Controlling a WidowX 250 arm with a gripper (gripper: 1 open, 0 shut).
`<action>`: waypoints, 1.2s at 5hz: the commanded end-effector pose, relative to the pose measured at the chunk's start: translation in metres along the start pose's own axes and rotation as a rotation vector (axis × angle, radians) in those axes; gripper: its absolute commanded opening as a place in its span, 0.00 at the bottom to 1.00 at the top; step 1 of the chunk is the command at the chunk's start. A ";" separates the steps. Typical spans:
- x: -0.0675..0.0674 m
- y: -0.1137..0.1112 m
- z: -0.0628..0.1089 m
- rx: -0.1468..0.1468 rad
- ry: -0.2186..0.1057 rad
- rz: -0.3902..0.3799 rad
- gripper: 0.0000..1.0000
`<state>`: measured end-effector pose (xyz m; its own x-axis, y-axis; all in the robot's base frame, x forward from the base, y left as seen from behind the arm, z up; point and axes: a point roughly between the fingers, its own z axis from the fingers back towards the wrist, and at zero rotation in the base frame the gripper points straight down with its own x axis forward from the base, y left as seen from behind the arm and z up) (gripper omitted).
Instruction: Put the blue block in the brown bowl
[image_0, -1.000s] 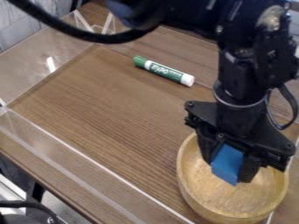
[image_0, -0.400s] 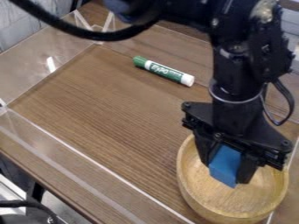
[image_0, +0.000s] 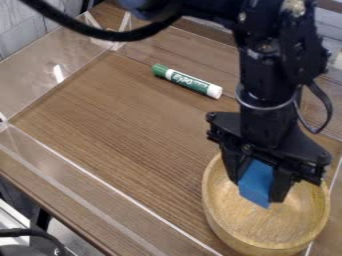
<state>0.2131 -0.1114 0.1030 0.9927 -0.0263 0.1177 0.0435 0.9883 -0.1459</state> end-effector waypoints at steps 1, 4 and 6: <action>0.020 -0.002 0.011 -0.014 -0.065 0.014 0.00; 0.030 0.004 0.005 -0.010 -0.079 0.019 0.00; 0.031 0.008 0.001 -0.006 -0.072 0.027 0.00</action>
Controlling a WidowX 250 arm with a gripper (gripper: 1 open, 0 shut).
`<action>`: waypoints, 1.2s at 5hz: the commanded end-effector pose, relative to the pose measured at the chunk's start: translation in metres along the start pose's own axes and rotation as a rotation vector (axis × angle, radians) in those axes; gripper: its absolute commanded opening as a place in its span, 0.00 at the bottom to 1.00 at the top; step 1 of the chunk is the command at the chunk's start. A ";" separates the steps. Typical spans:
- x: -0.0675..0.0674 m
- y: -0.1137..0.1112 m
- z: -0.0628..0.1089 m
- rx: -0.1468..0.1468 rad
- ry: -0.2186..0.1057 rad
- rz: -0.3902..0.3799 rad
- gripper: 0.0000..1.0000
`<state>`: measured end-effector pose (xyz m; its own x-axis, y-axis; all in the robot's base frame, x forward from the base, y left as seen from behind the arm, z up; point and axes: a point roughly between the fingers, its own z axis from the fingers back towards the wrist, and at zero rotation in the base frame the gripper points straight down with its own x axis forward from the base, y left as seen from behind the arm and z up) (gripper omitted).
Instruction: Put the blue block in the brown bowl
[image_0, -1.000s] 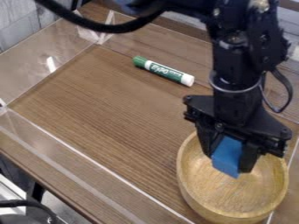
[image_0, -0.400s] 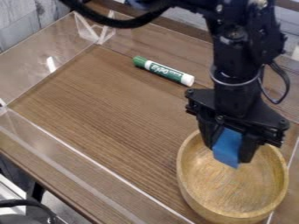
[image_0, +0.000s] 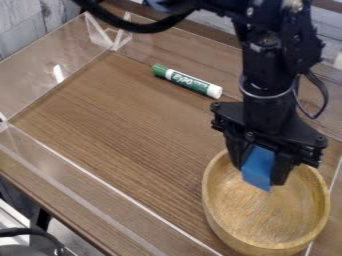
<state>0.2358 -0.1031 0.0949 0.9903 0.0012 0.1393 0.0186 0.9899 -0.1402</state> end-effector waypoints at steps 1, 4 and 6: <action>0.010 -0.001 0.009 -0.013 -0.043 0.008 0.00; 0.009 0.000 0.005 -0.003 -0.029 0.023 1.00; 0.005 -0.002 -0.001 0.001 -0.013 0.029 1.00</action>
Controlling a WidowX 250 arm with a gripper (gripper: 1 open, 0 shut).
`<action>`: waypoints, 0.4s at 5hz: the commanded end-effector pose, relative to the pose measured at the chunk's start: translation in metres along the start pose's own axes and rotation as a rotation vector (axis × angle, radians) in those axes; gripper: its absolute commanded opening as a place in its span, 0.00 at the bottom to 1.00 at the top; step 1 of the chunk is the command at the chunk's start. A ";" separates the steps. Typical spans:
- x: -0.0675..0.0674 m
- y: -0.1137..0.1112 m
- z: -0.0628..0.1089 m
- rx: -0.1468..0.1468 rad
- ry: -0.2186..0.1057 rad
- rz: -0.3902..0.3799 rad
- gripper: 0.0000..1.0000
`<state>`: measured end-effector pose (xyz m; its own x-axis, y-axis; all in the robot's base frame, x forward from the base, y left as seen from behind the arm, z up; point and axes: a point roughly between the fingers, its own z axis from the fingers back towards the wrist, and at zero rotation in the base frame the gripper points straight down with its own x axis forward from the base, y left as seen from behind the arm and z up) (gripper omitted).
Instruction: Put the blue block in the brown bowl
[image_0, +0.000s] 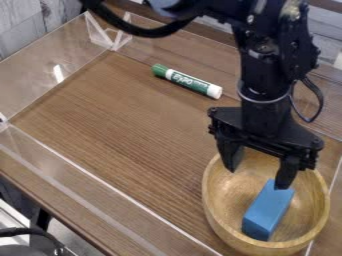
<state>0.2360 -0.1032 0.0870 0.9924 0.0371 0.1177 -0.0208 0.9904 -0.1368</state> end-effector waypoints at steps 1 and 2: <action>0.003 -0.004 0.003 -0.006 -0.023 -0.006 1.00; 0.001 -0.006 -0.002 -0.005 -0.021 -0.004 1.00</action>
<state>0.2330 -0.1077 0.0788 0.9933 0.0402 0.1087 -0.0255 0.9908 -0.1330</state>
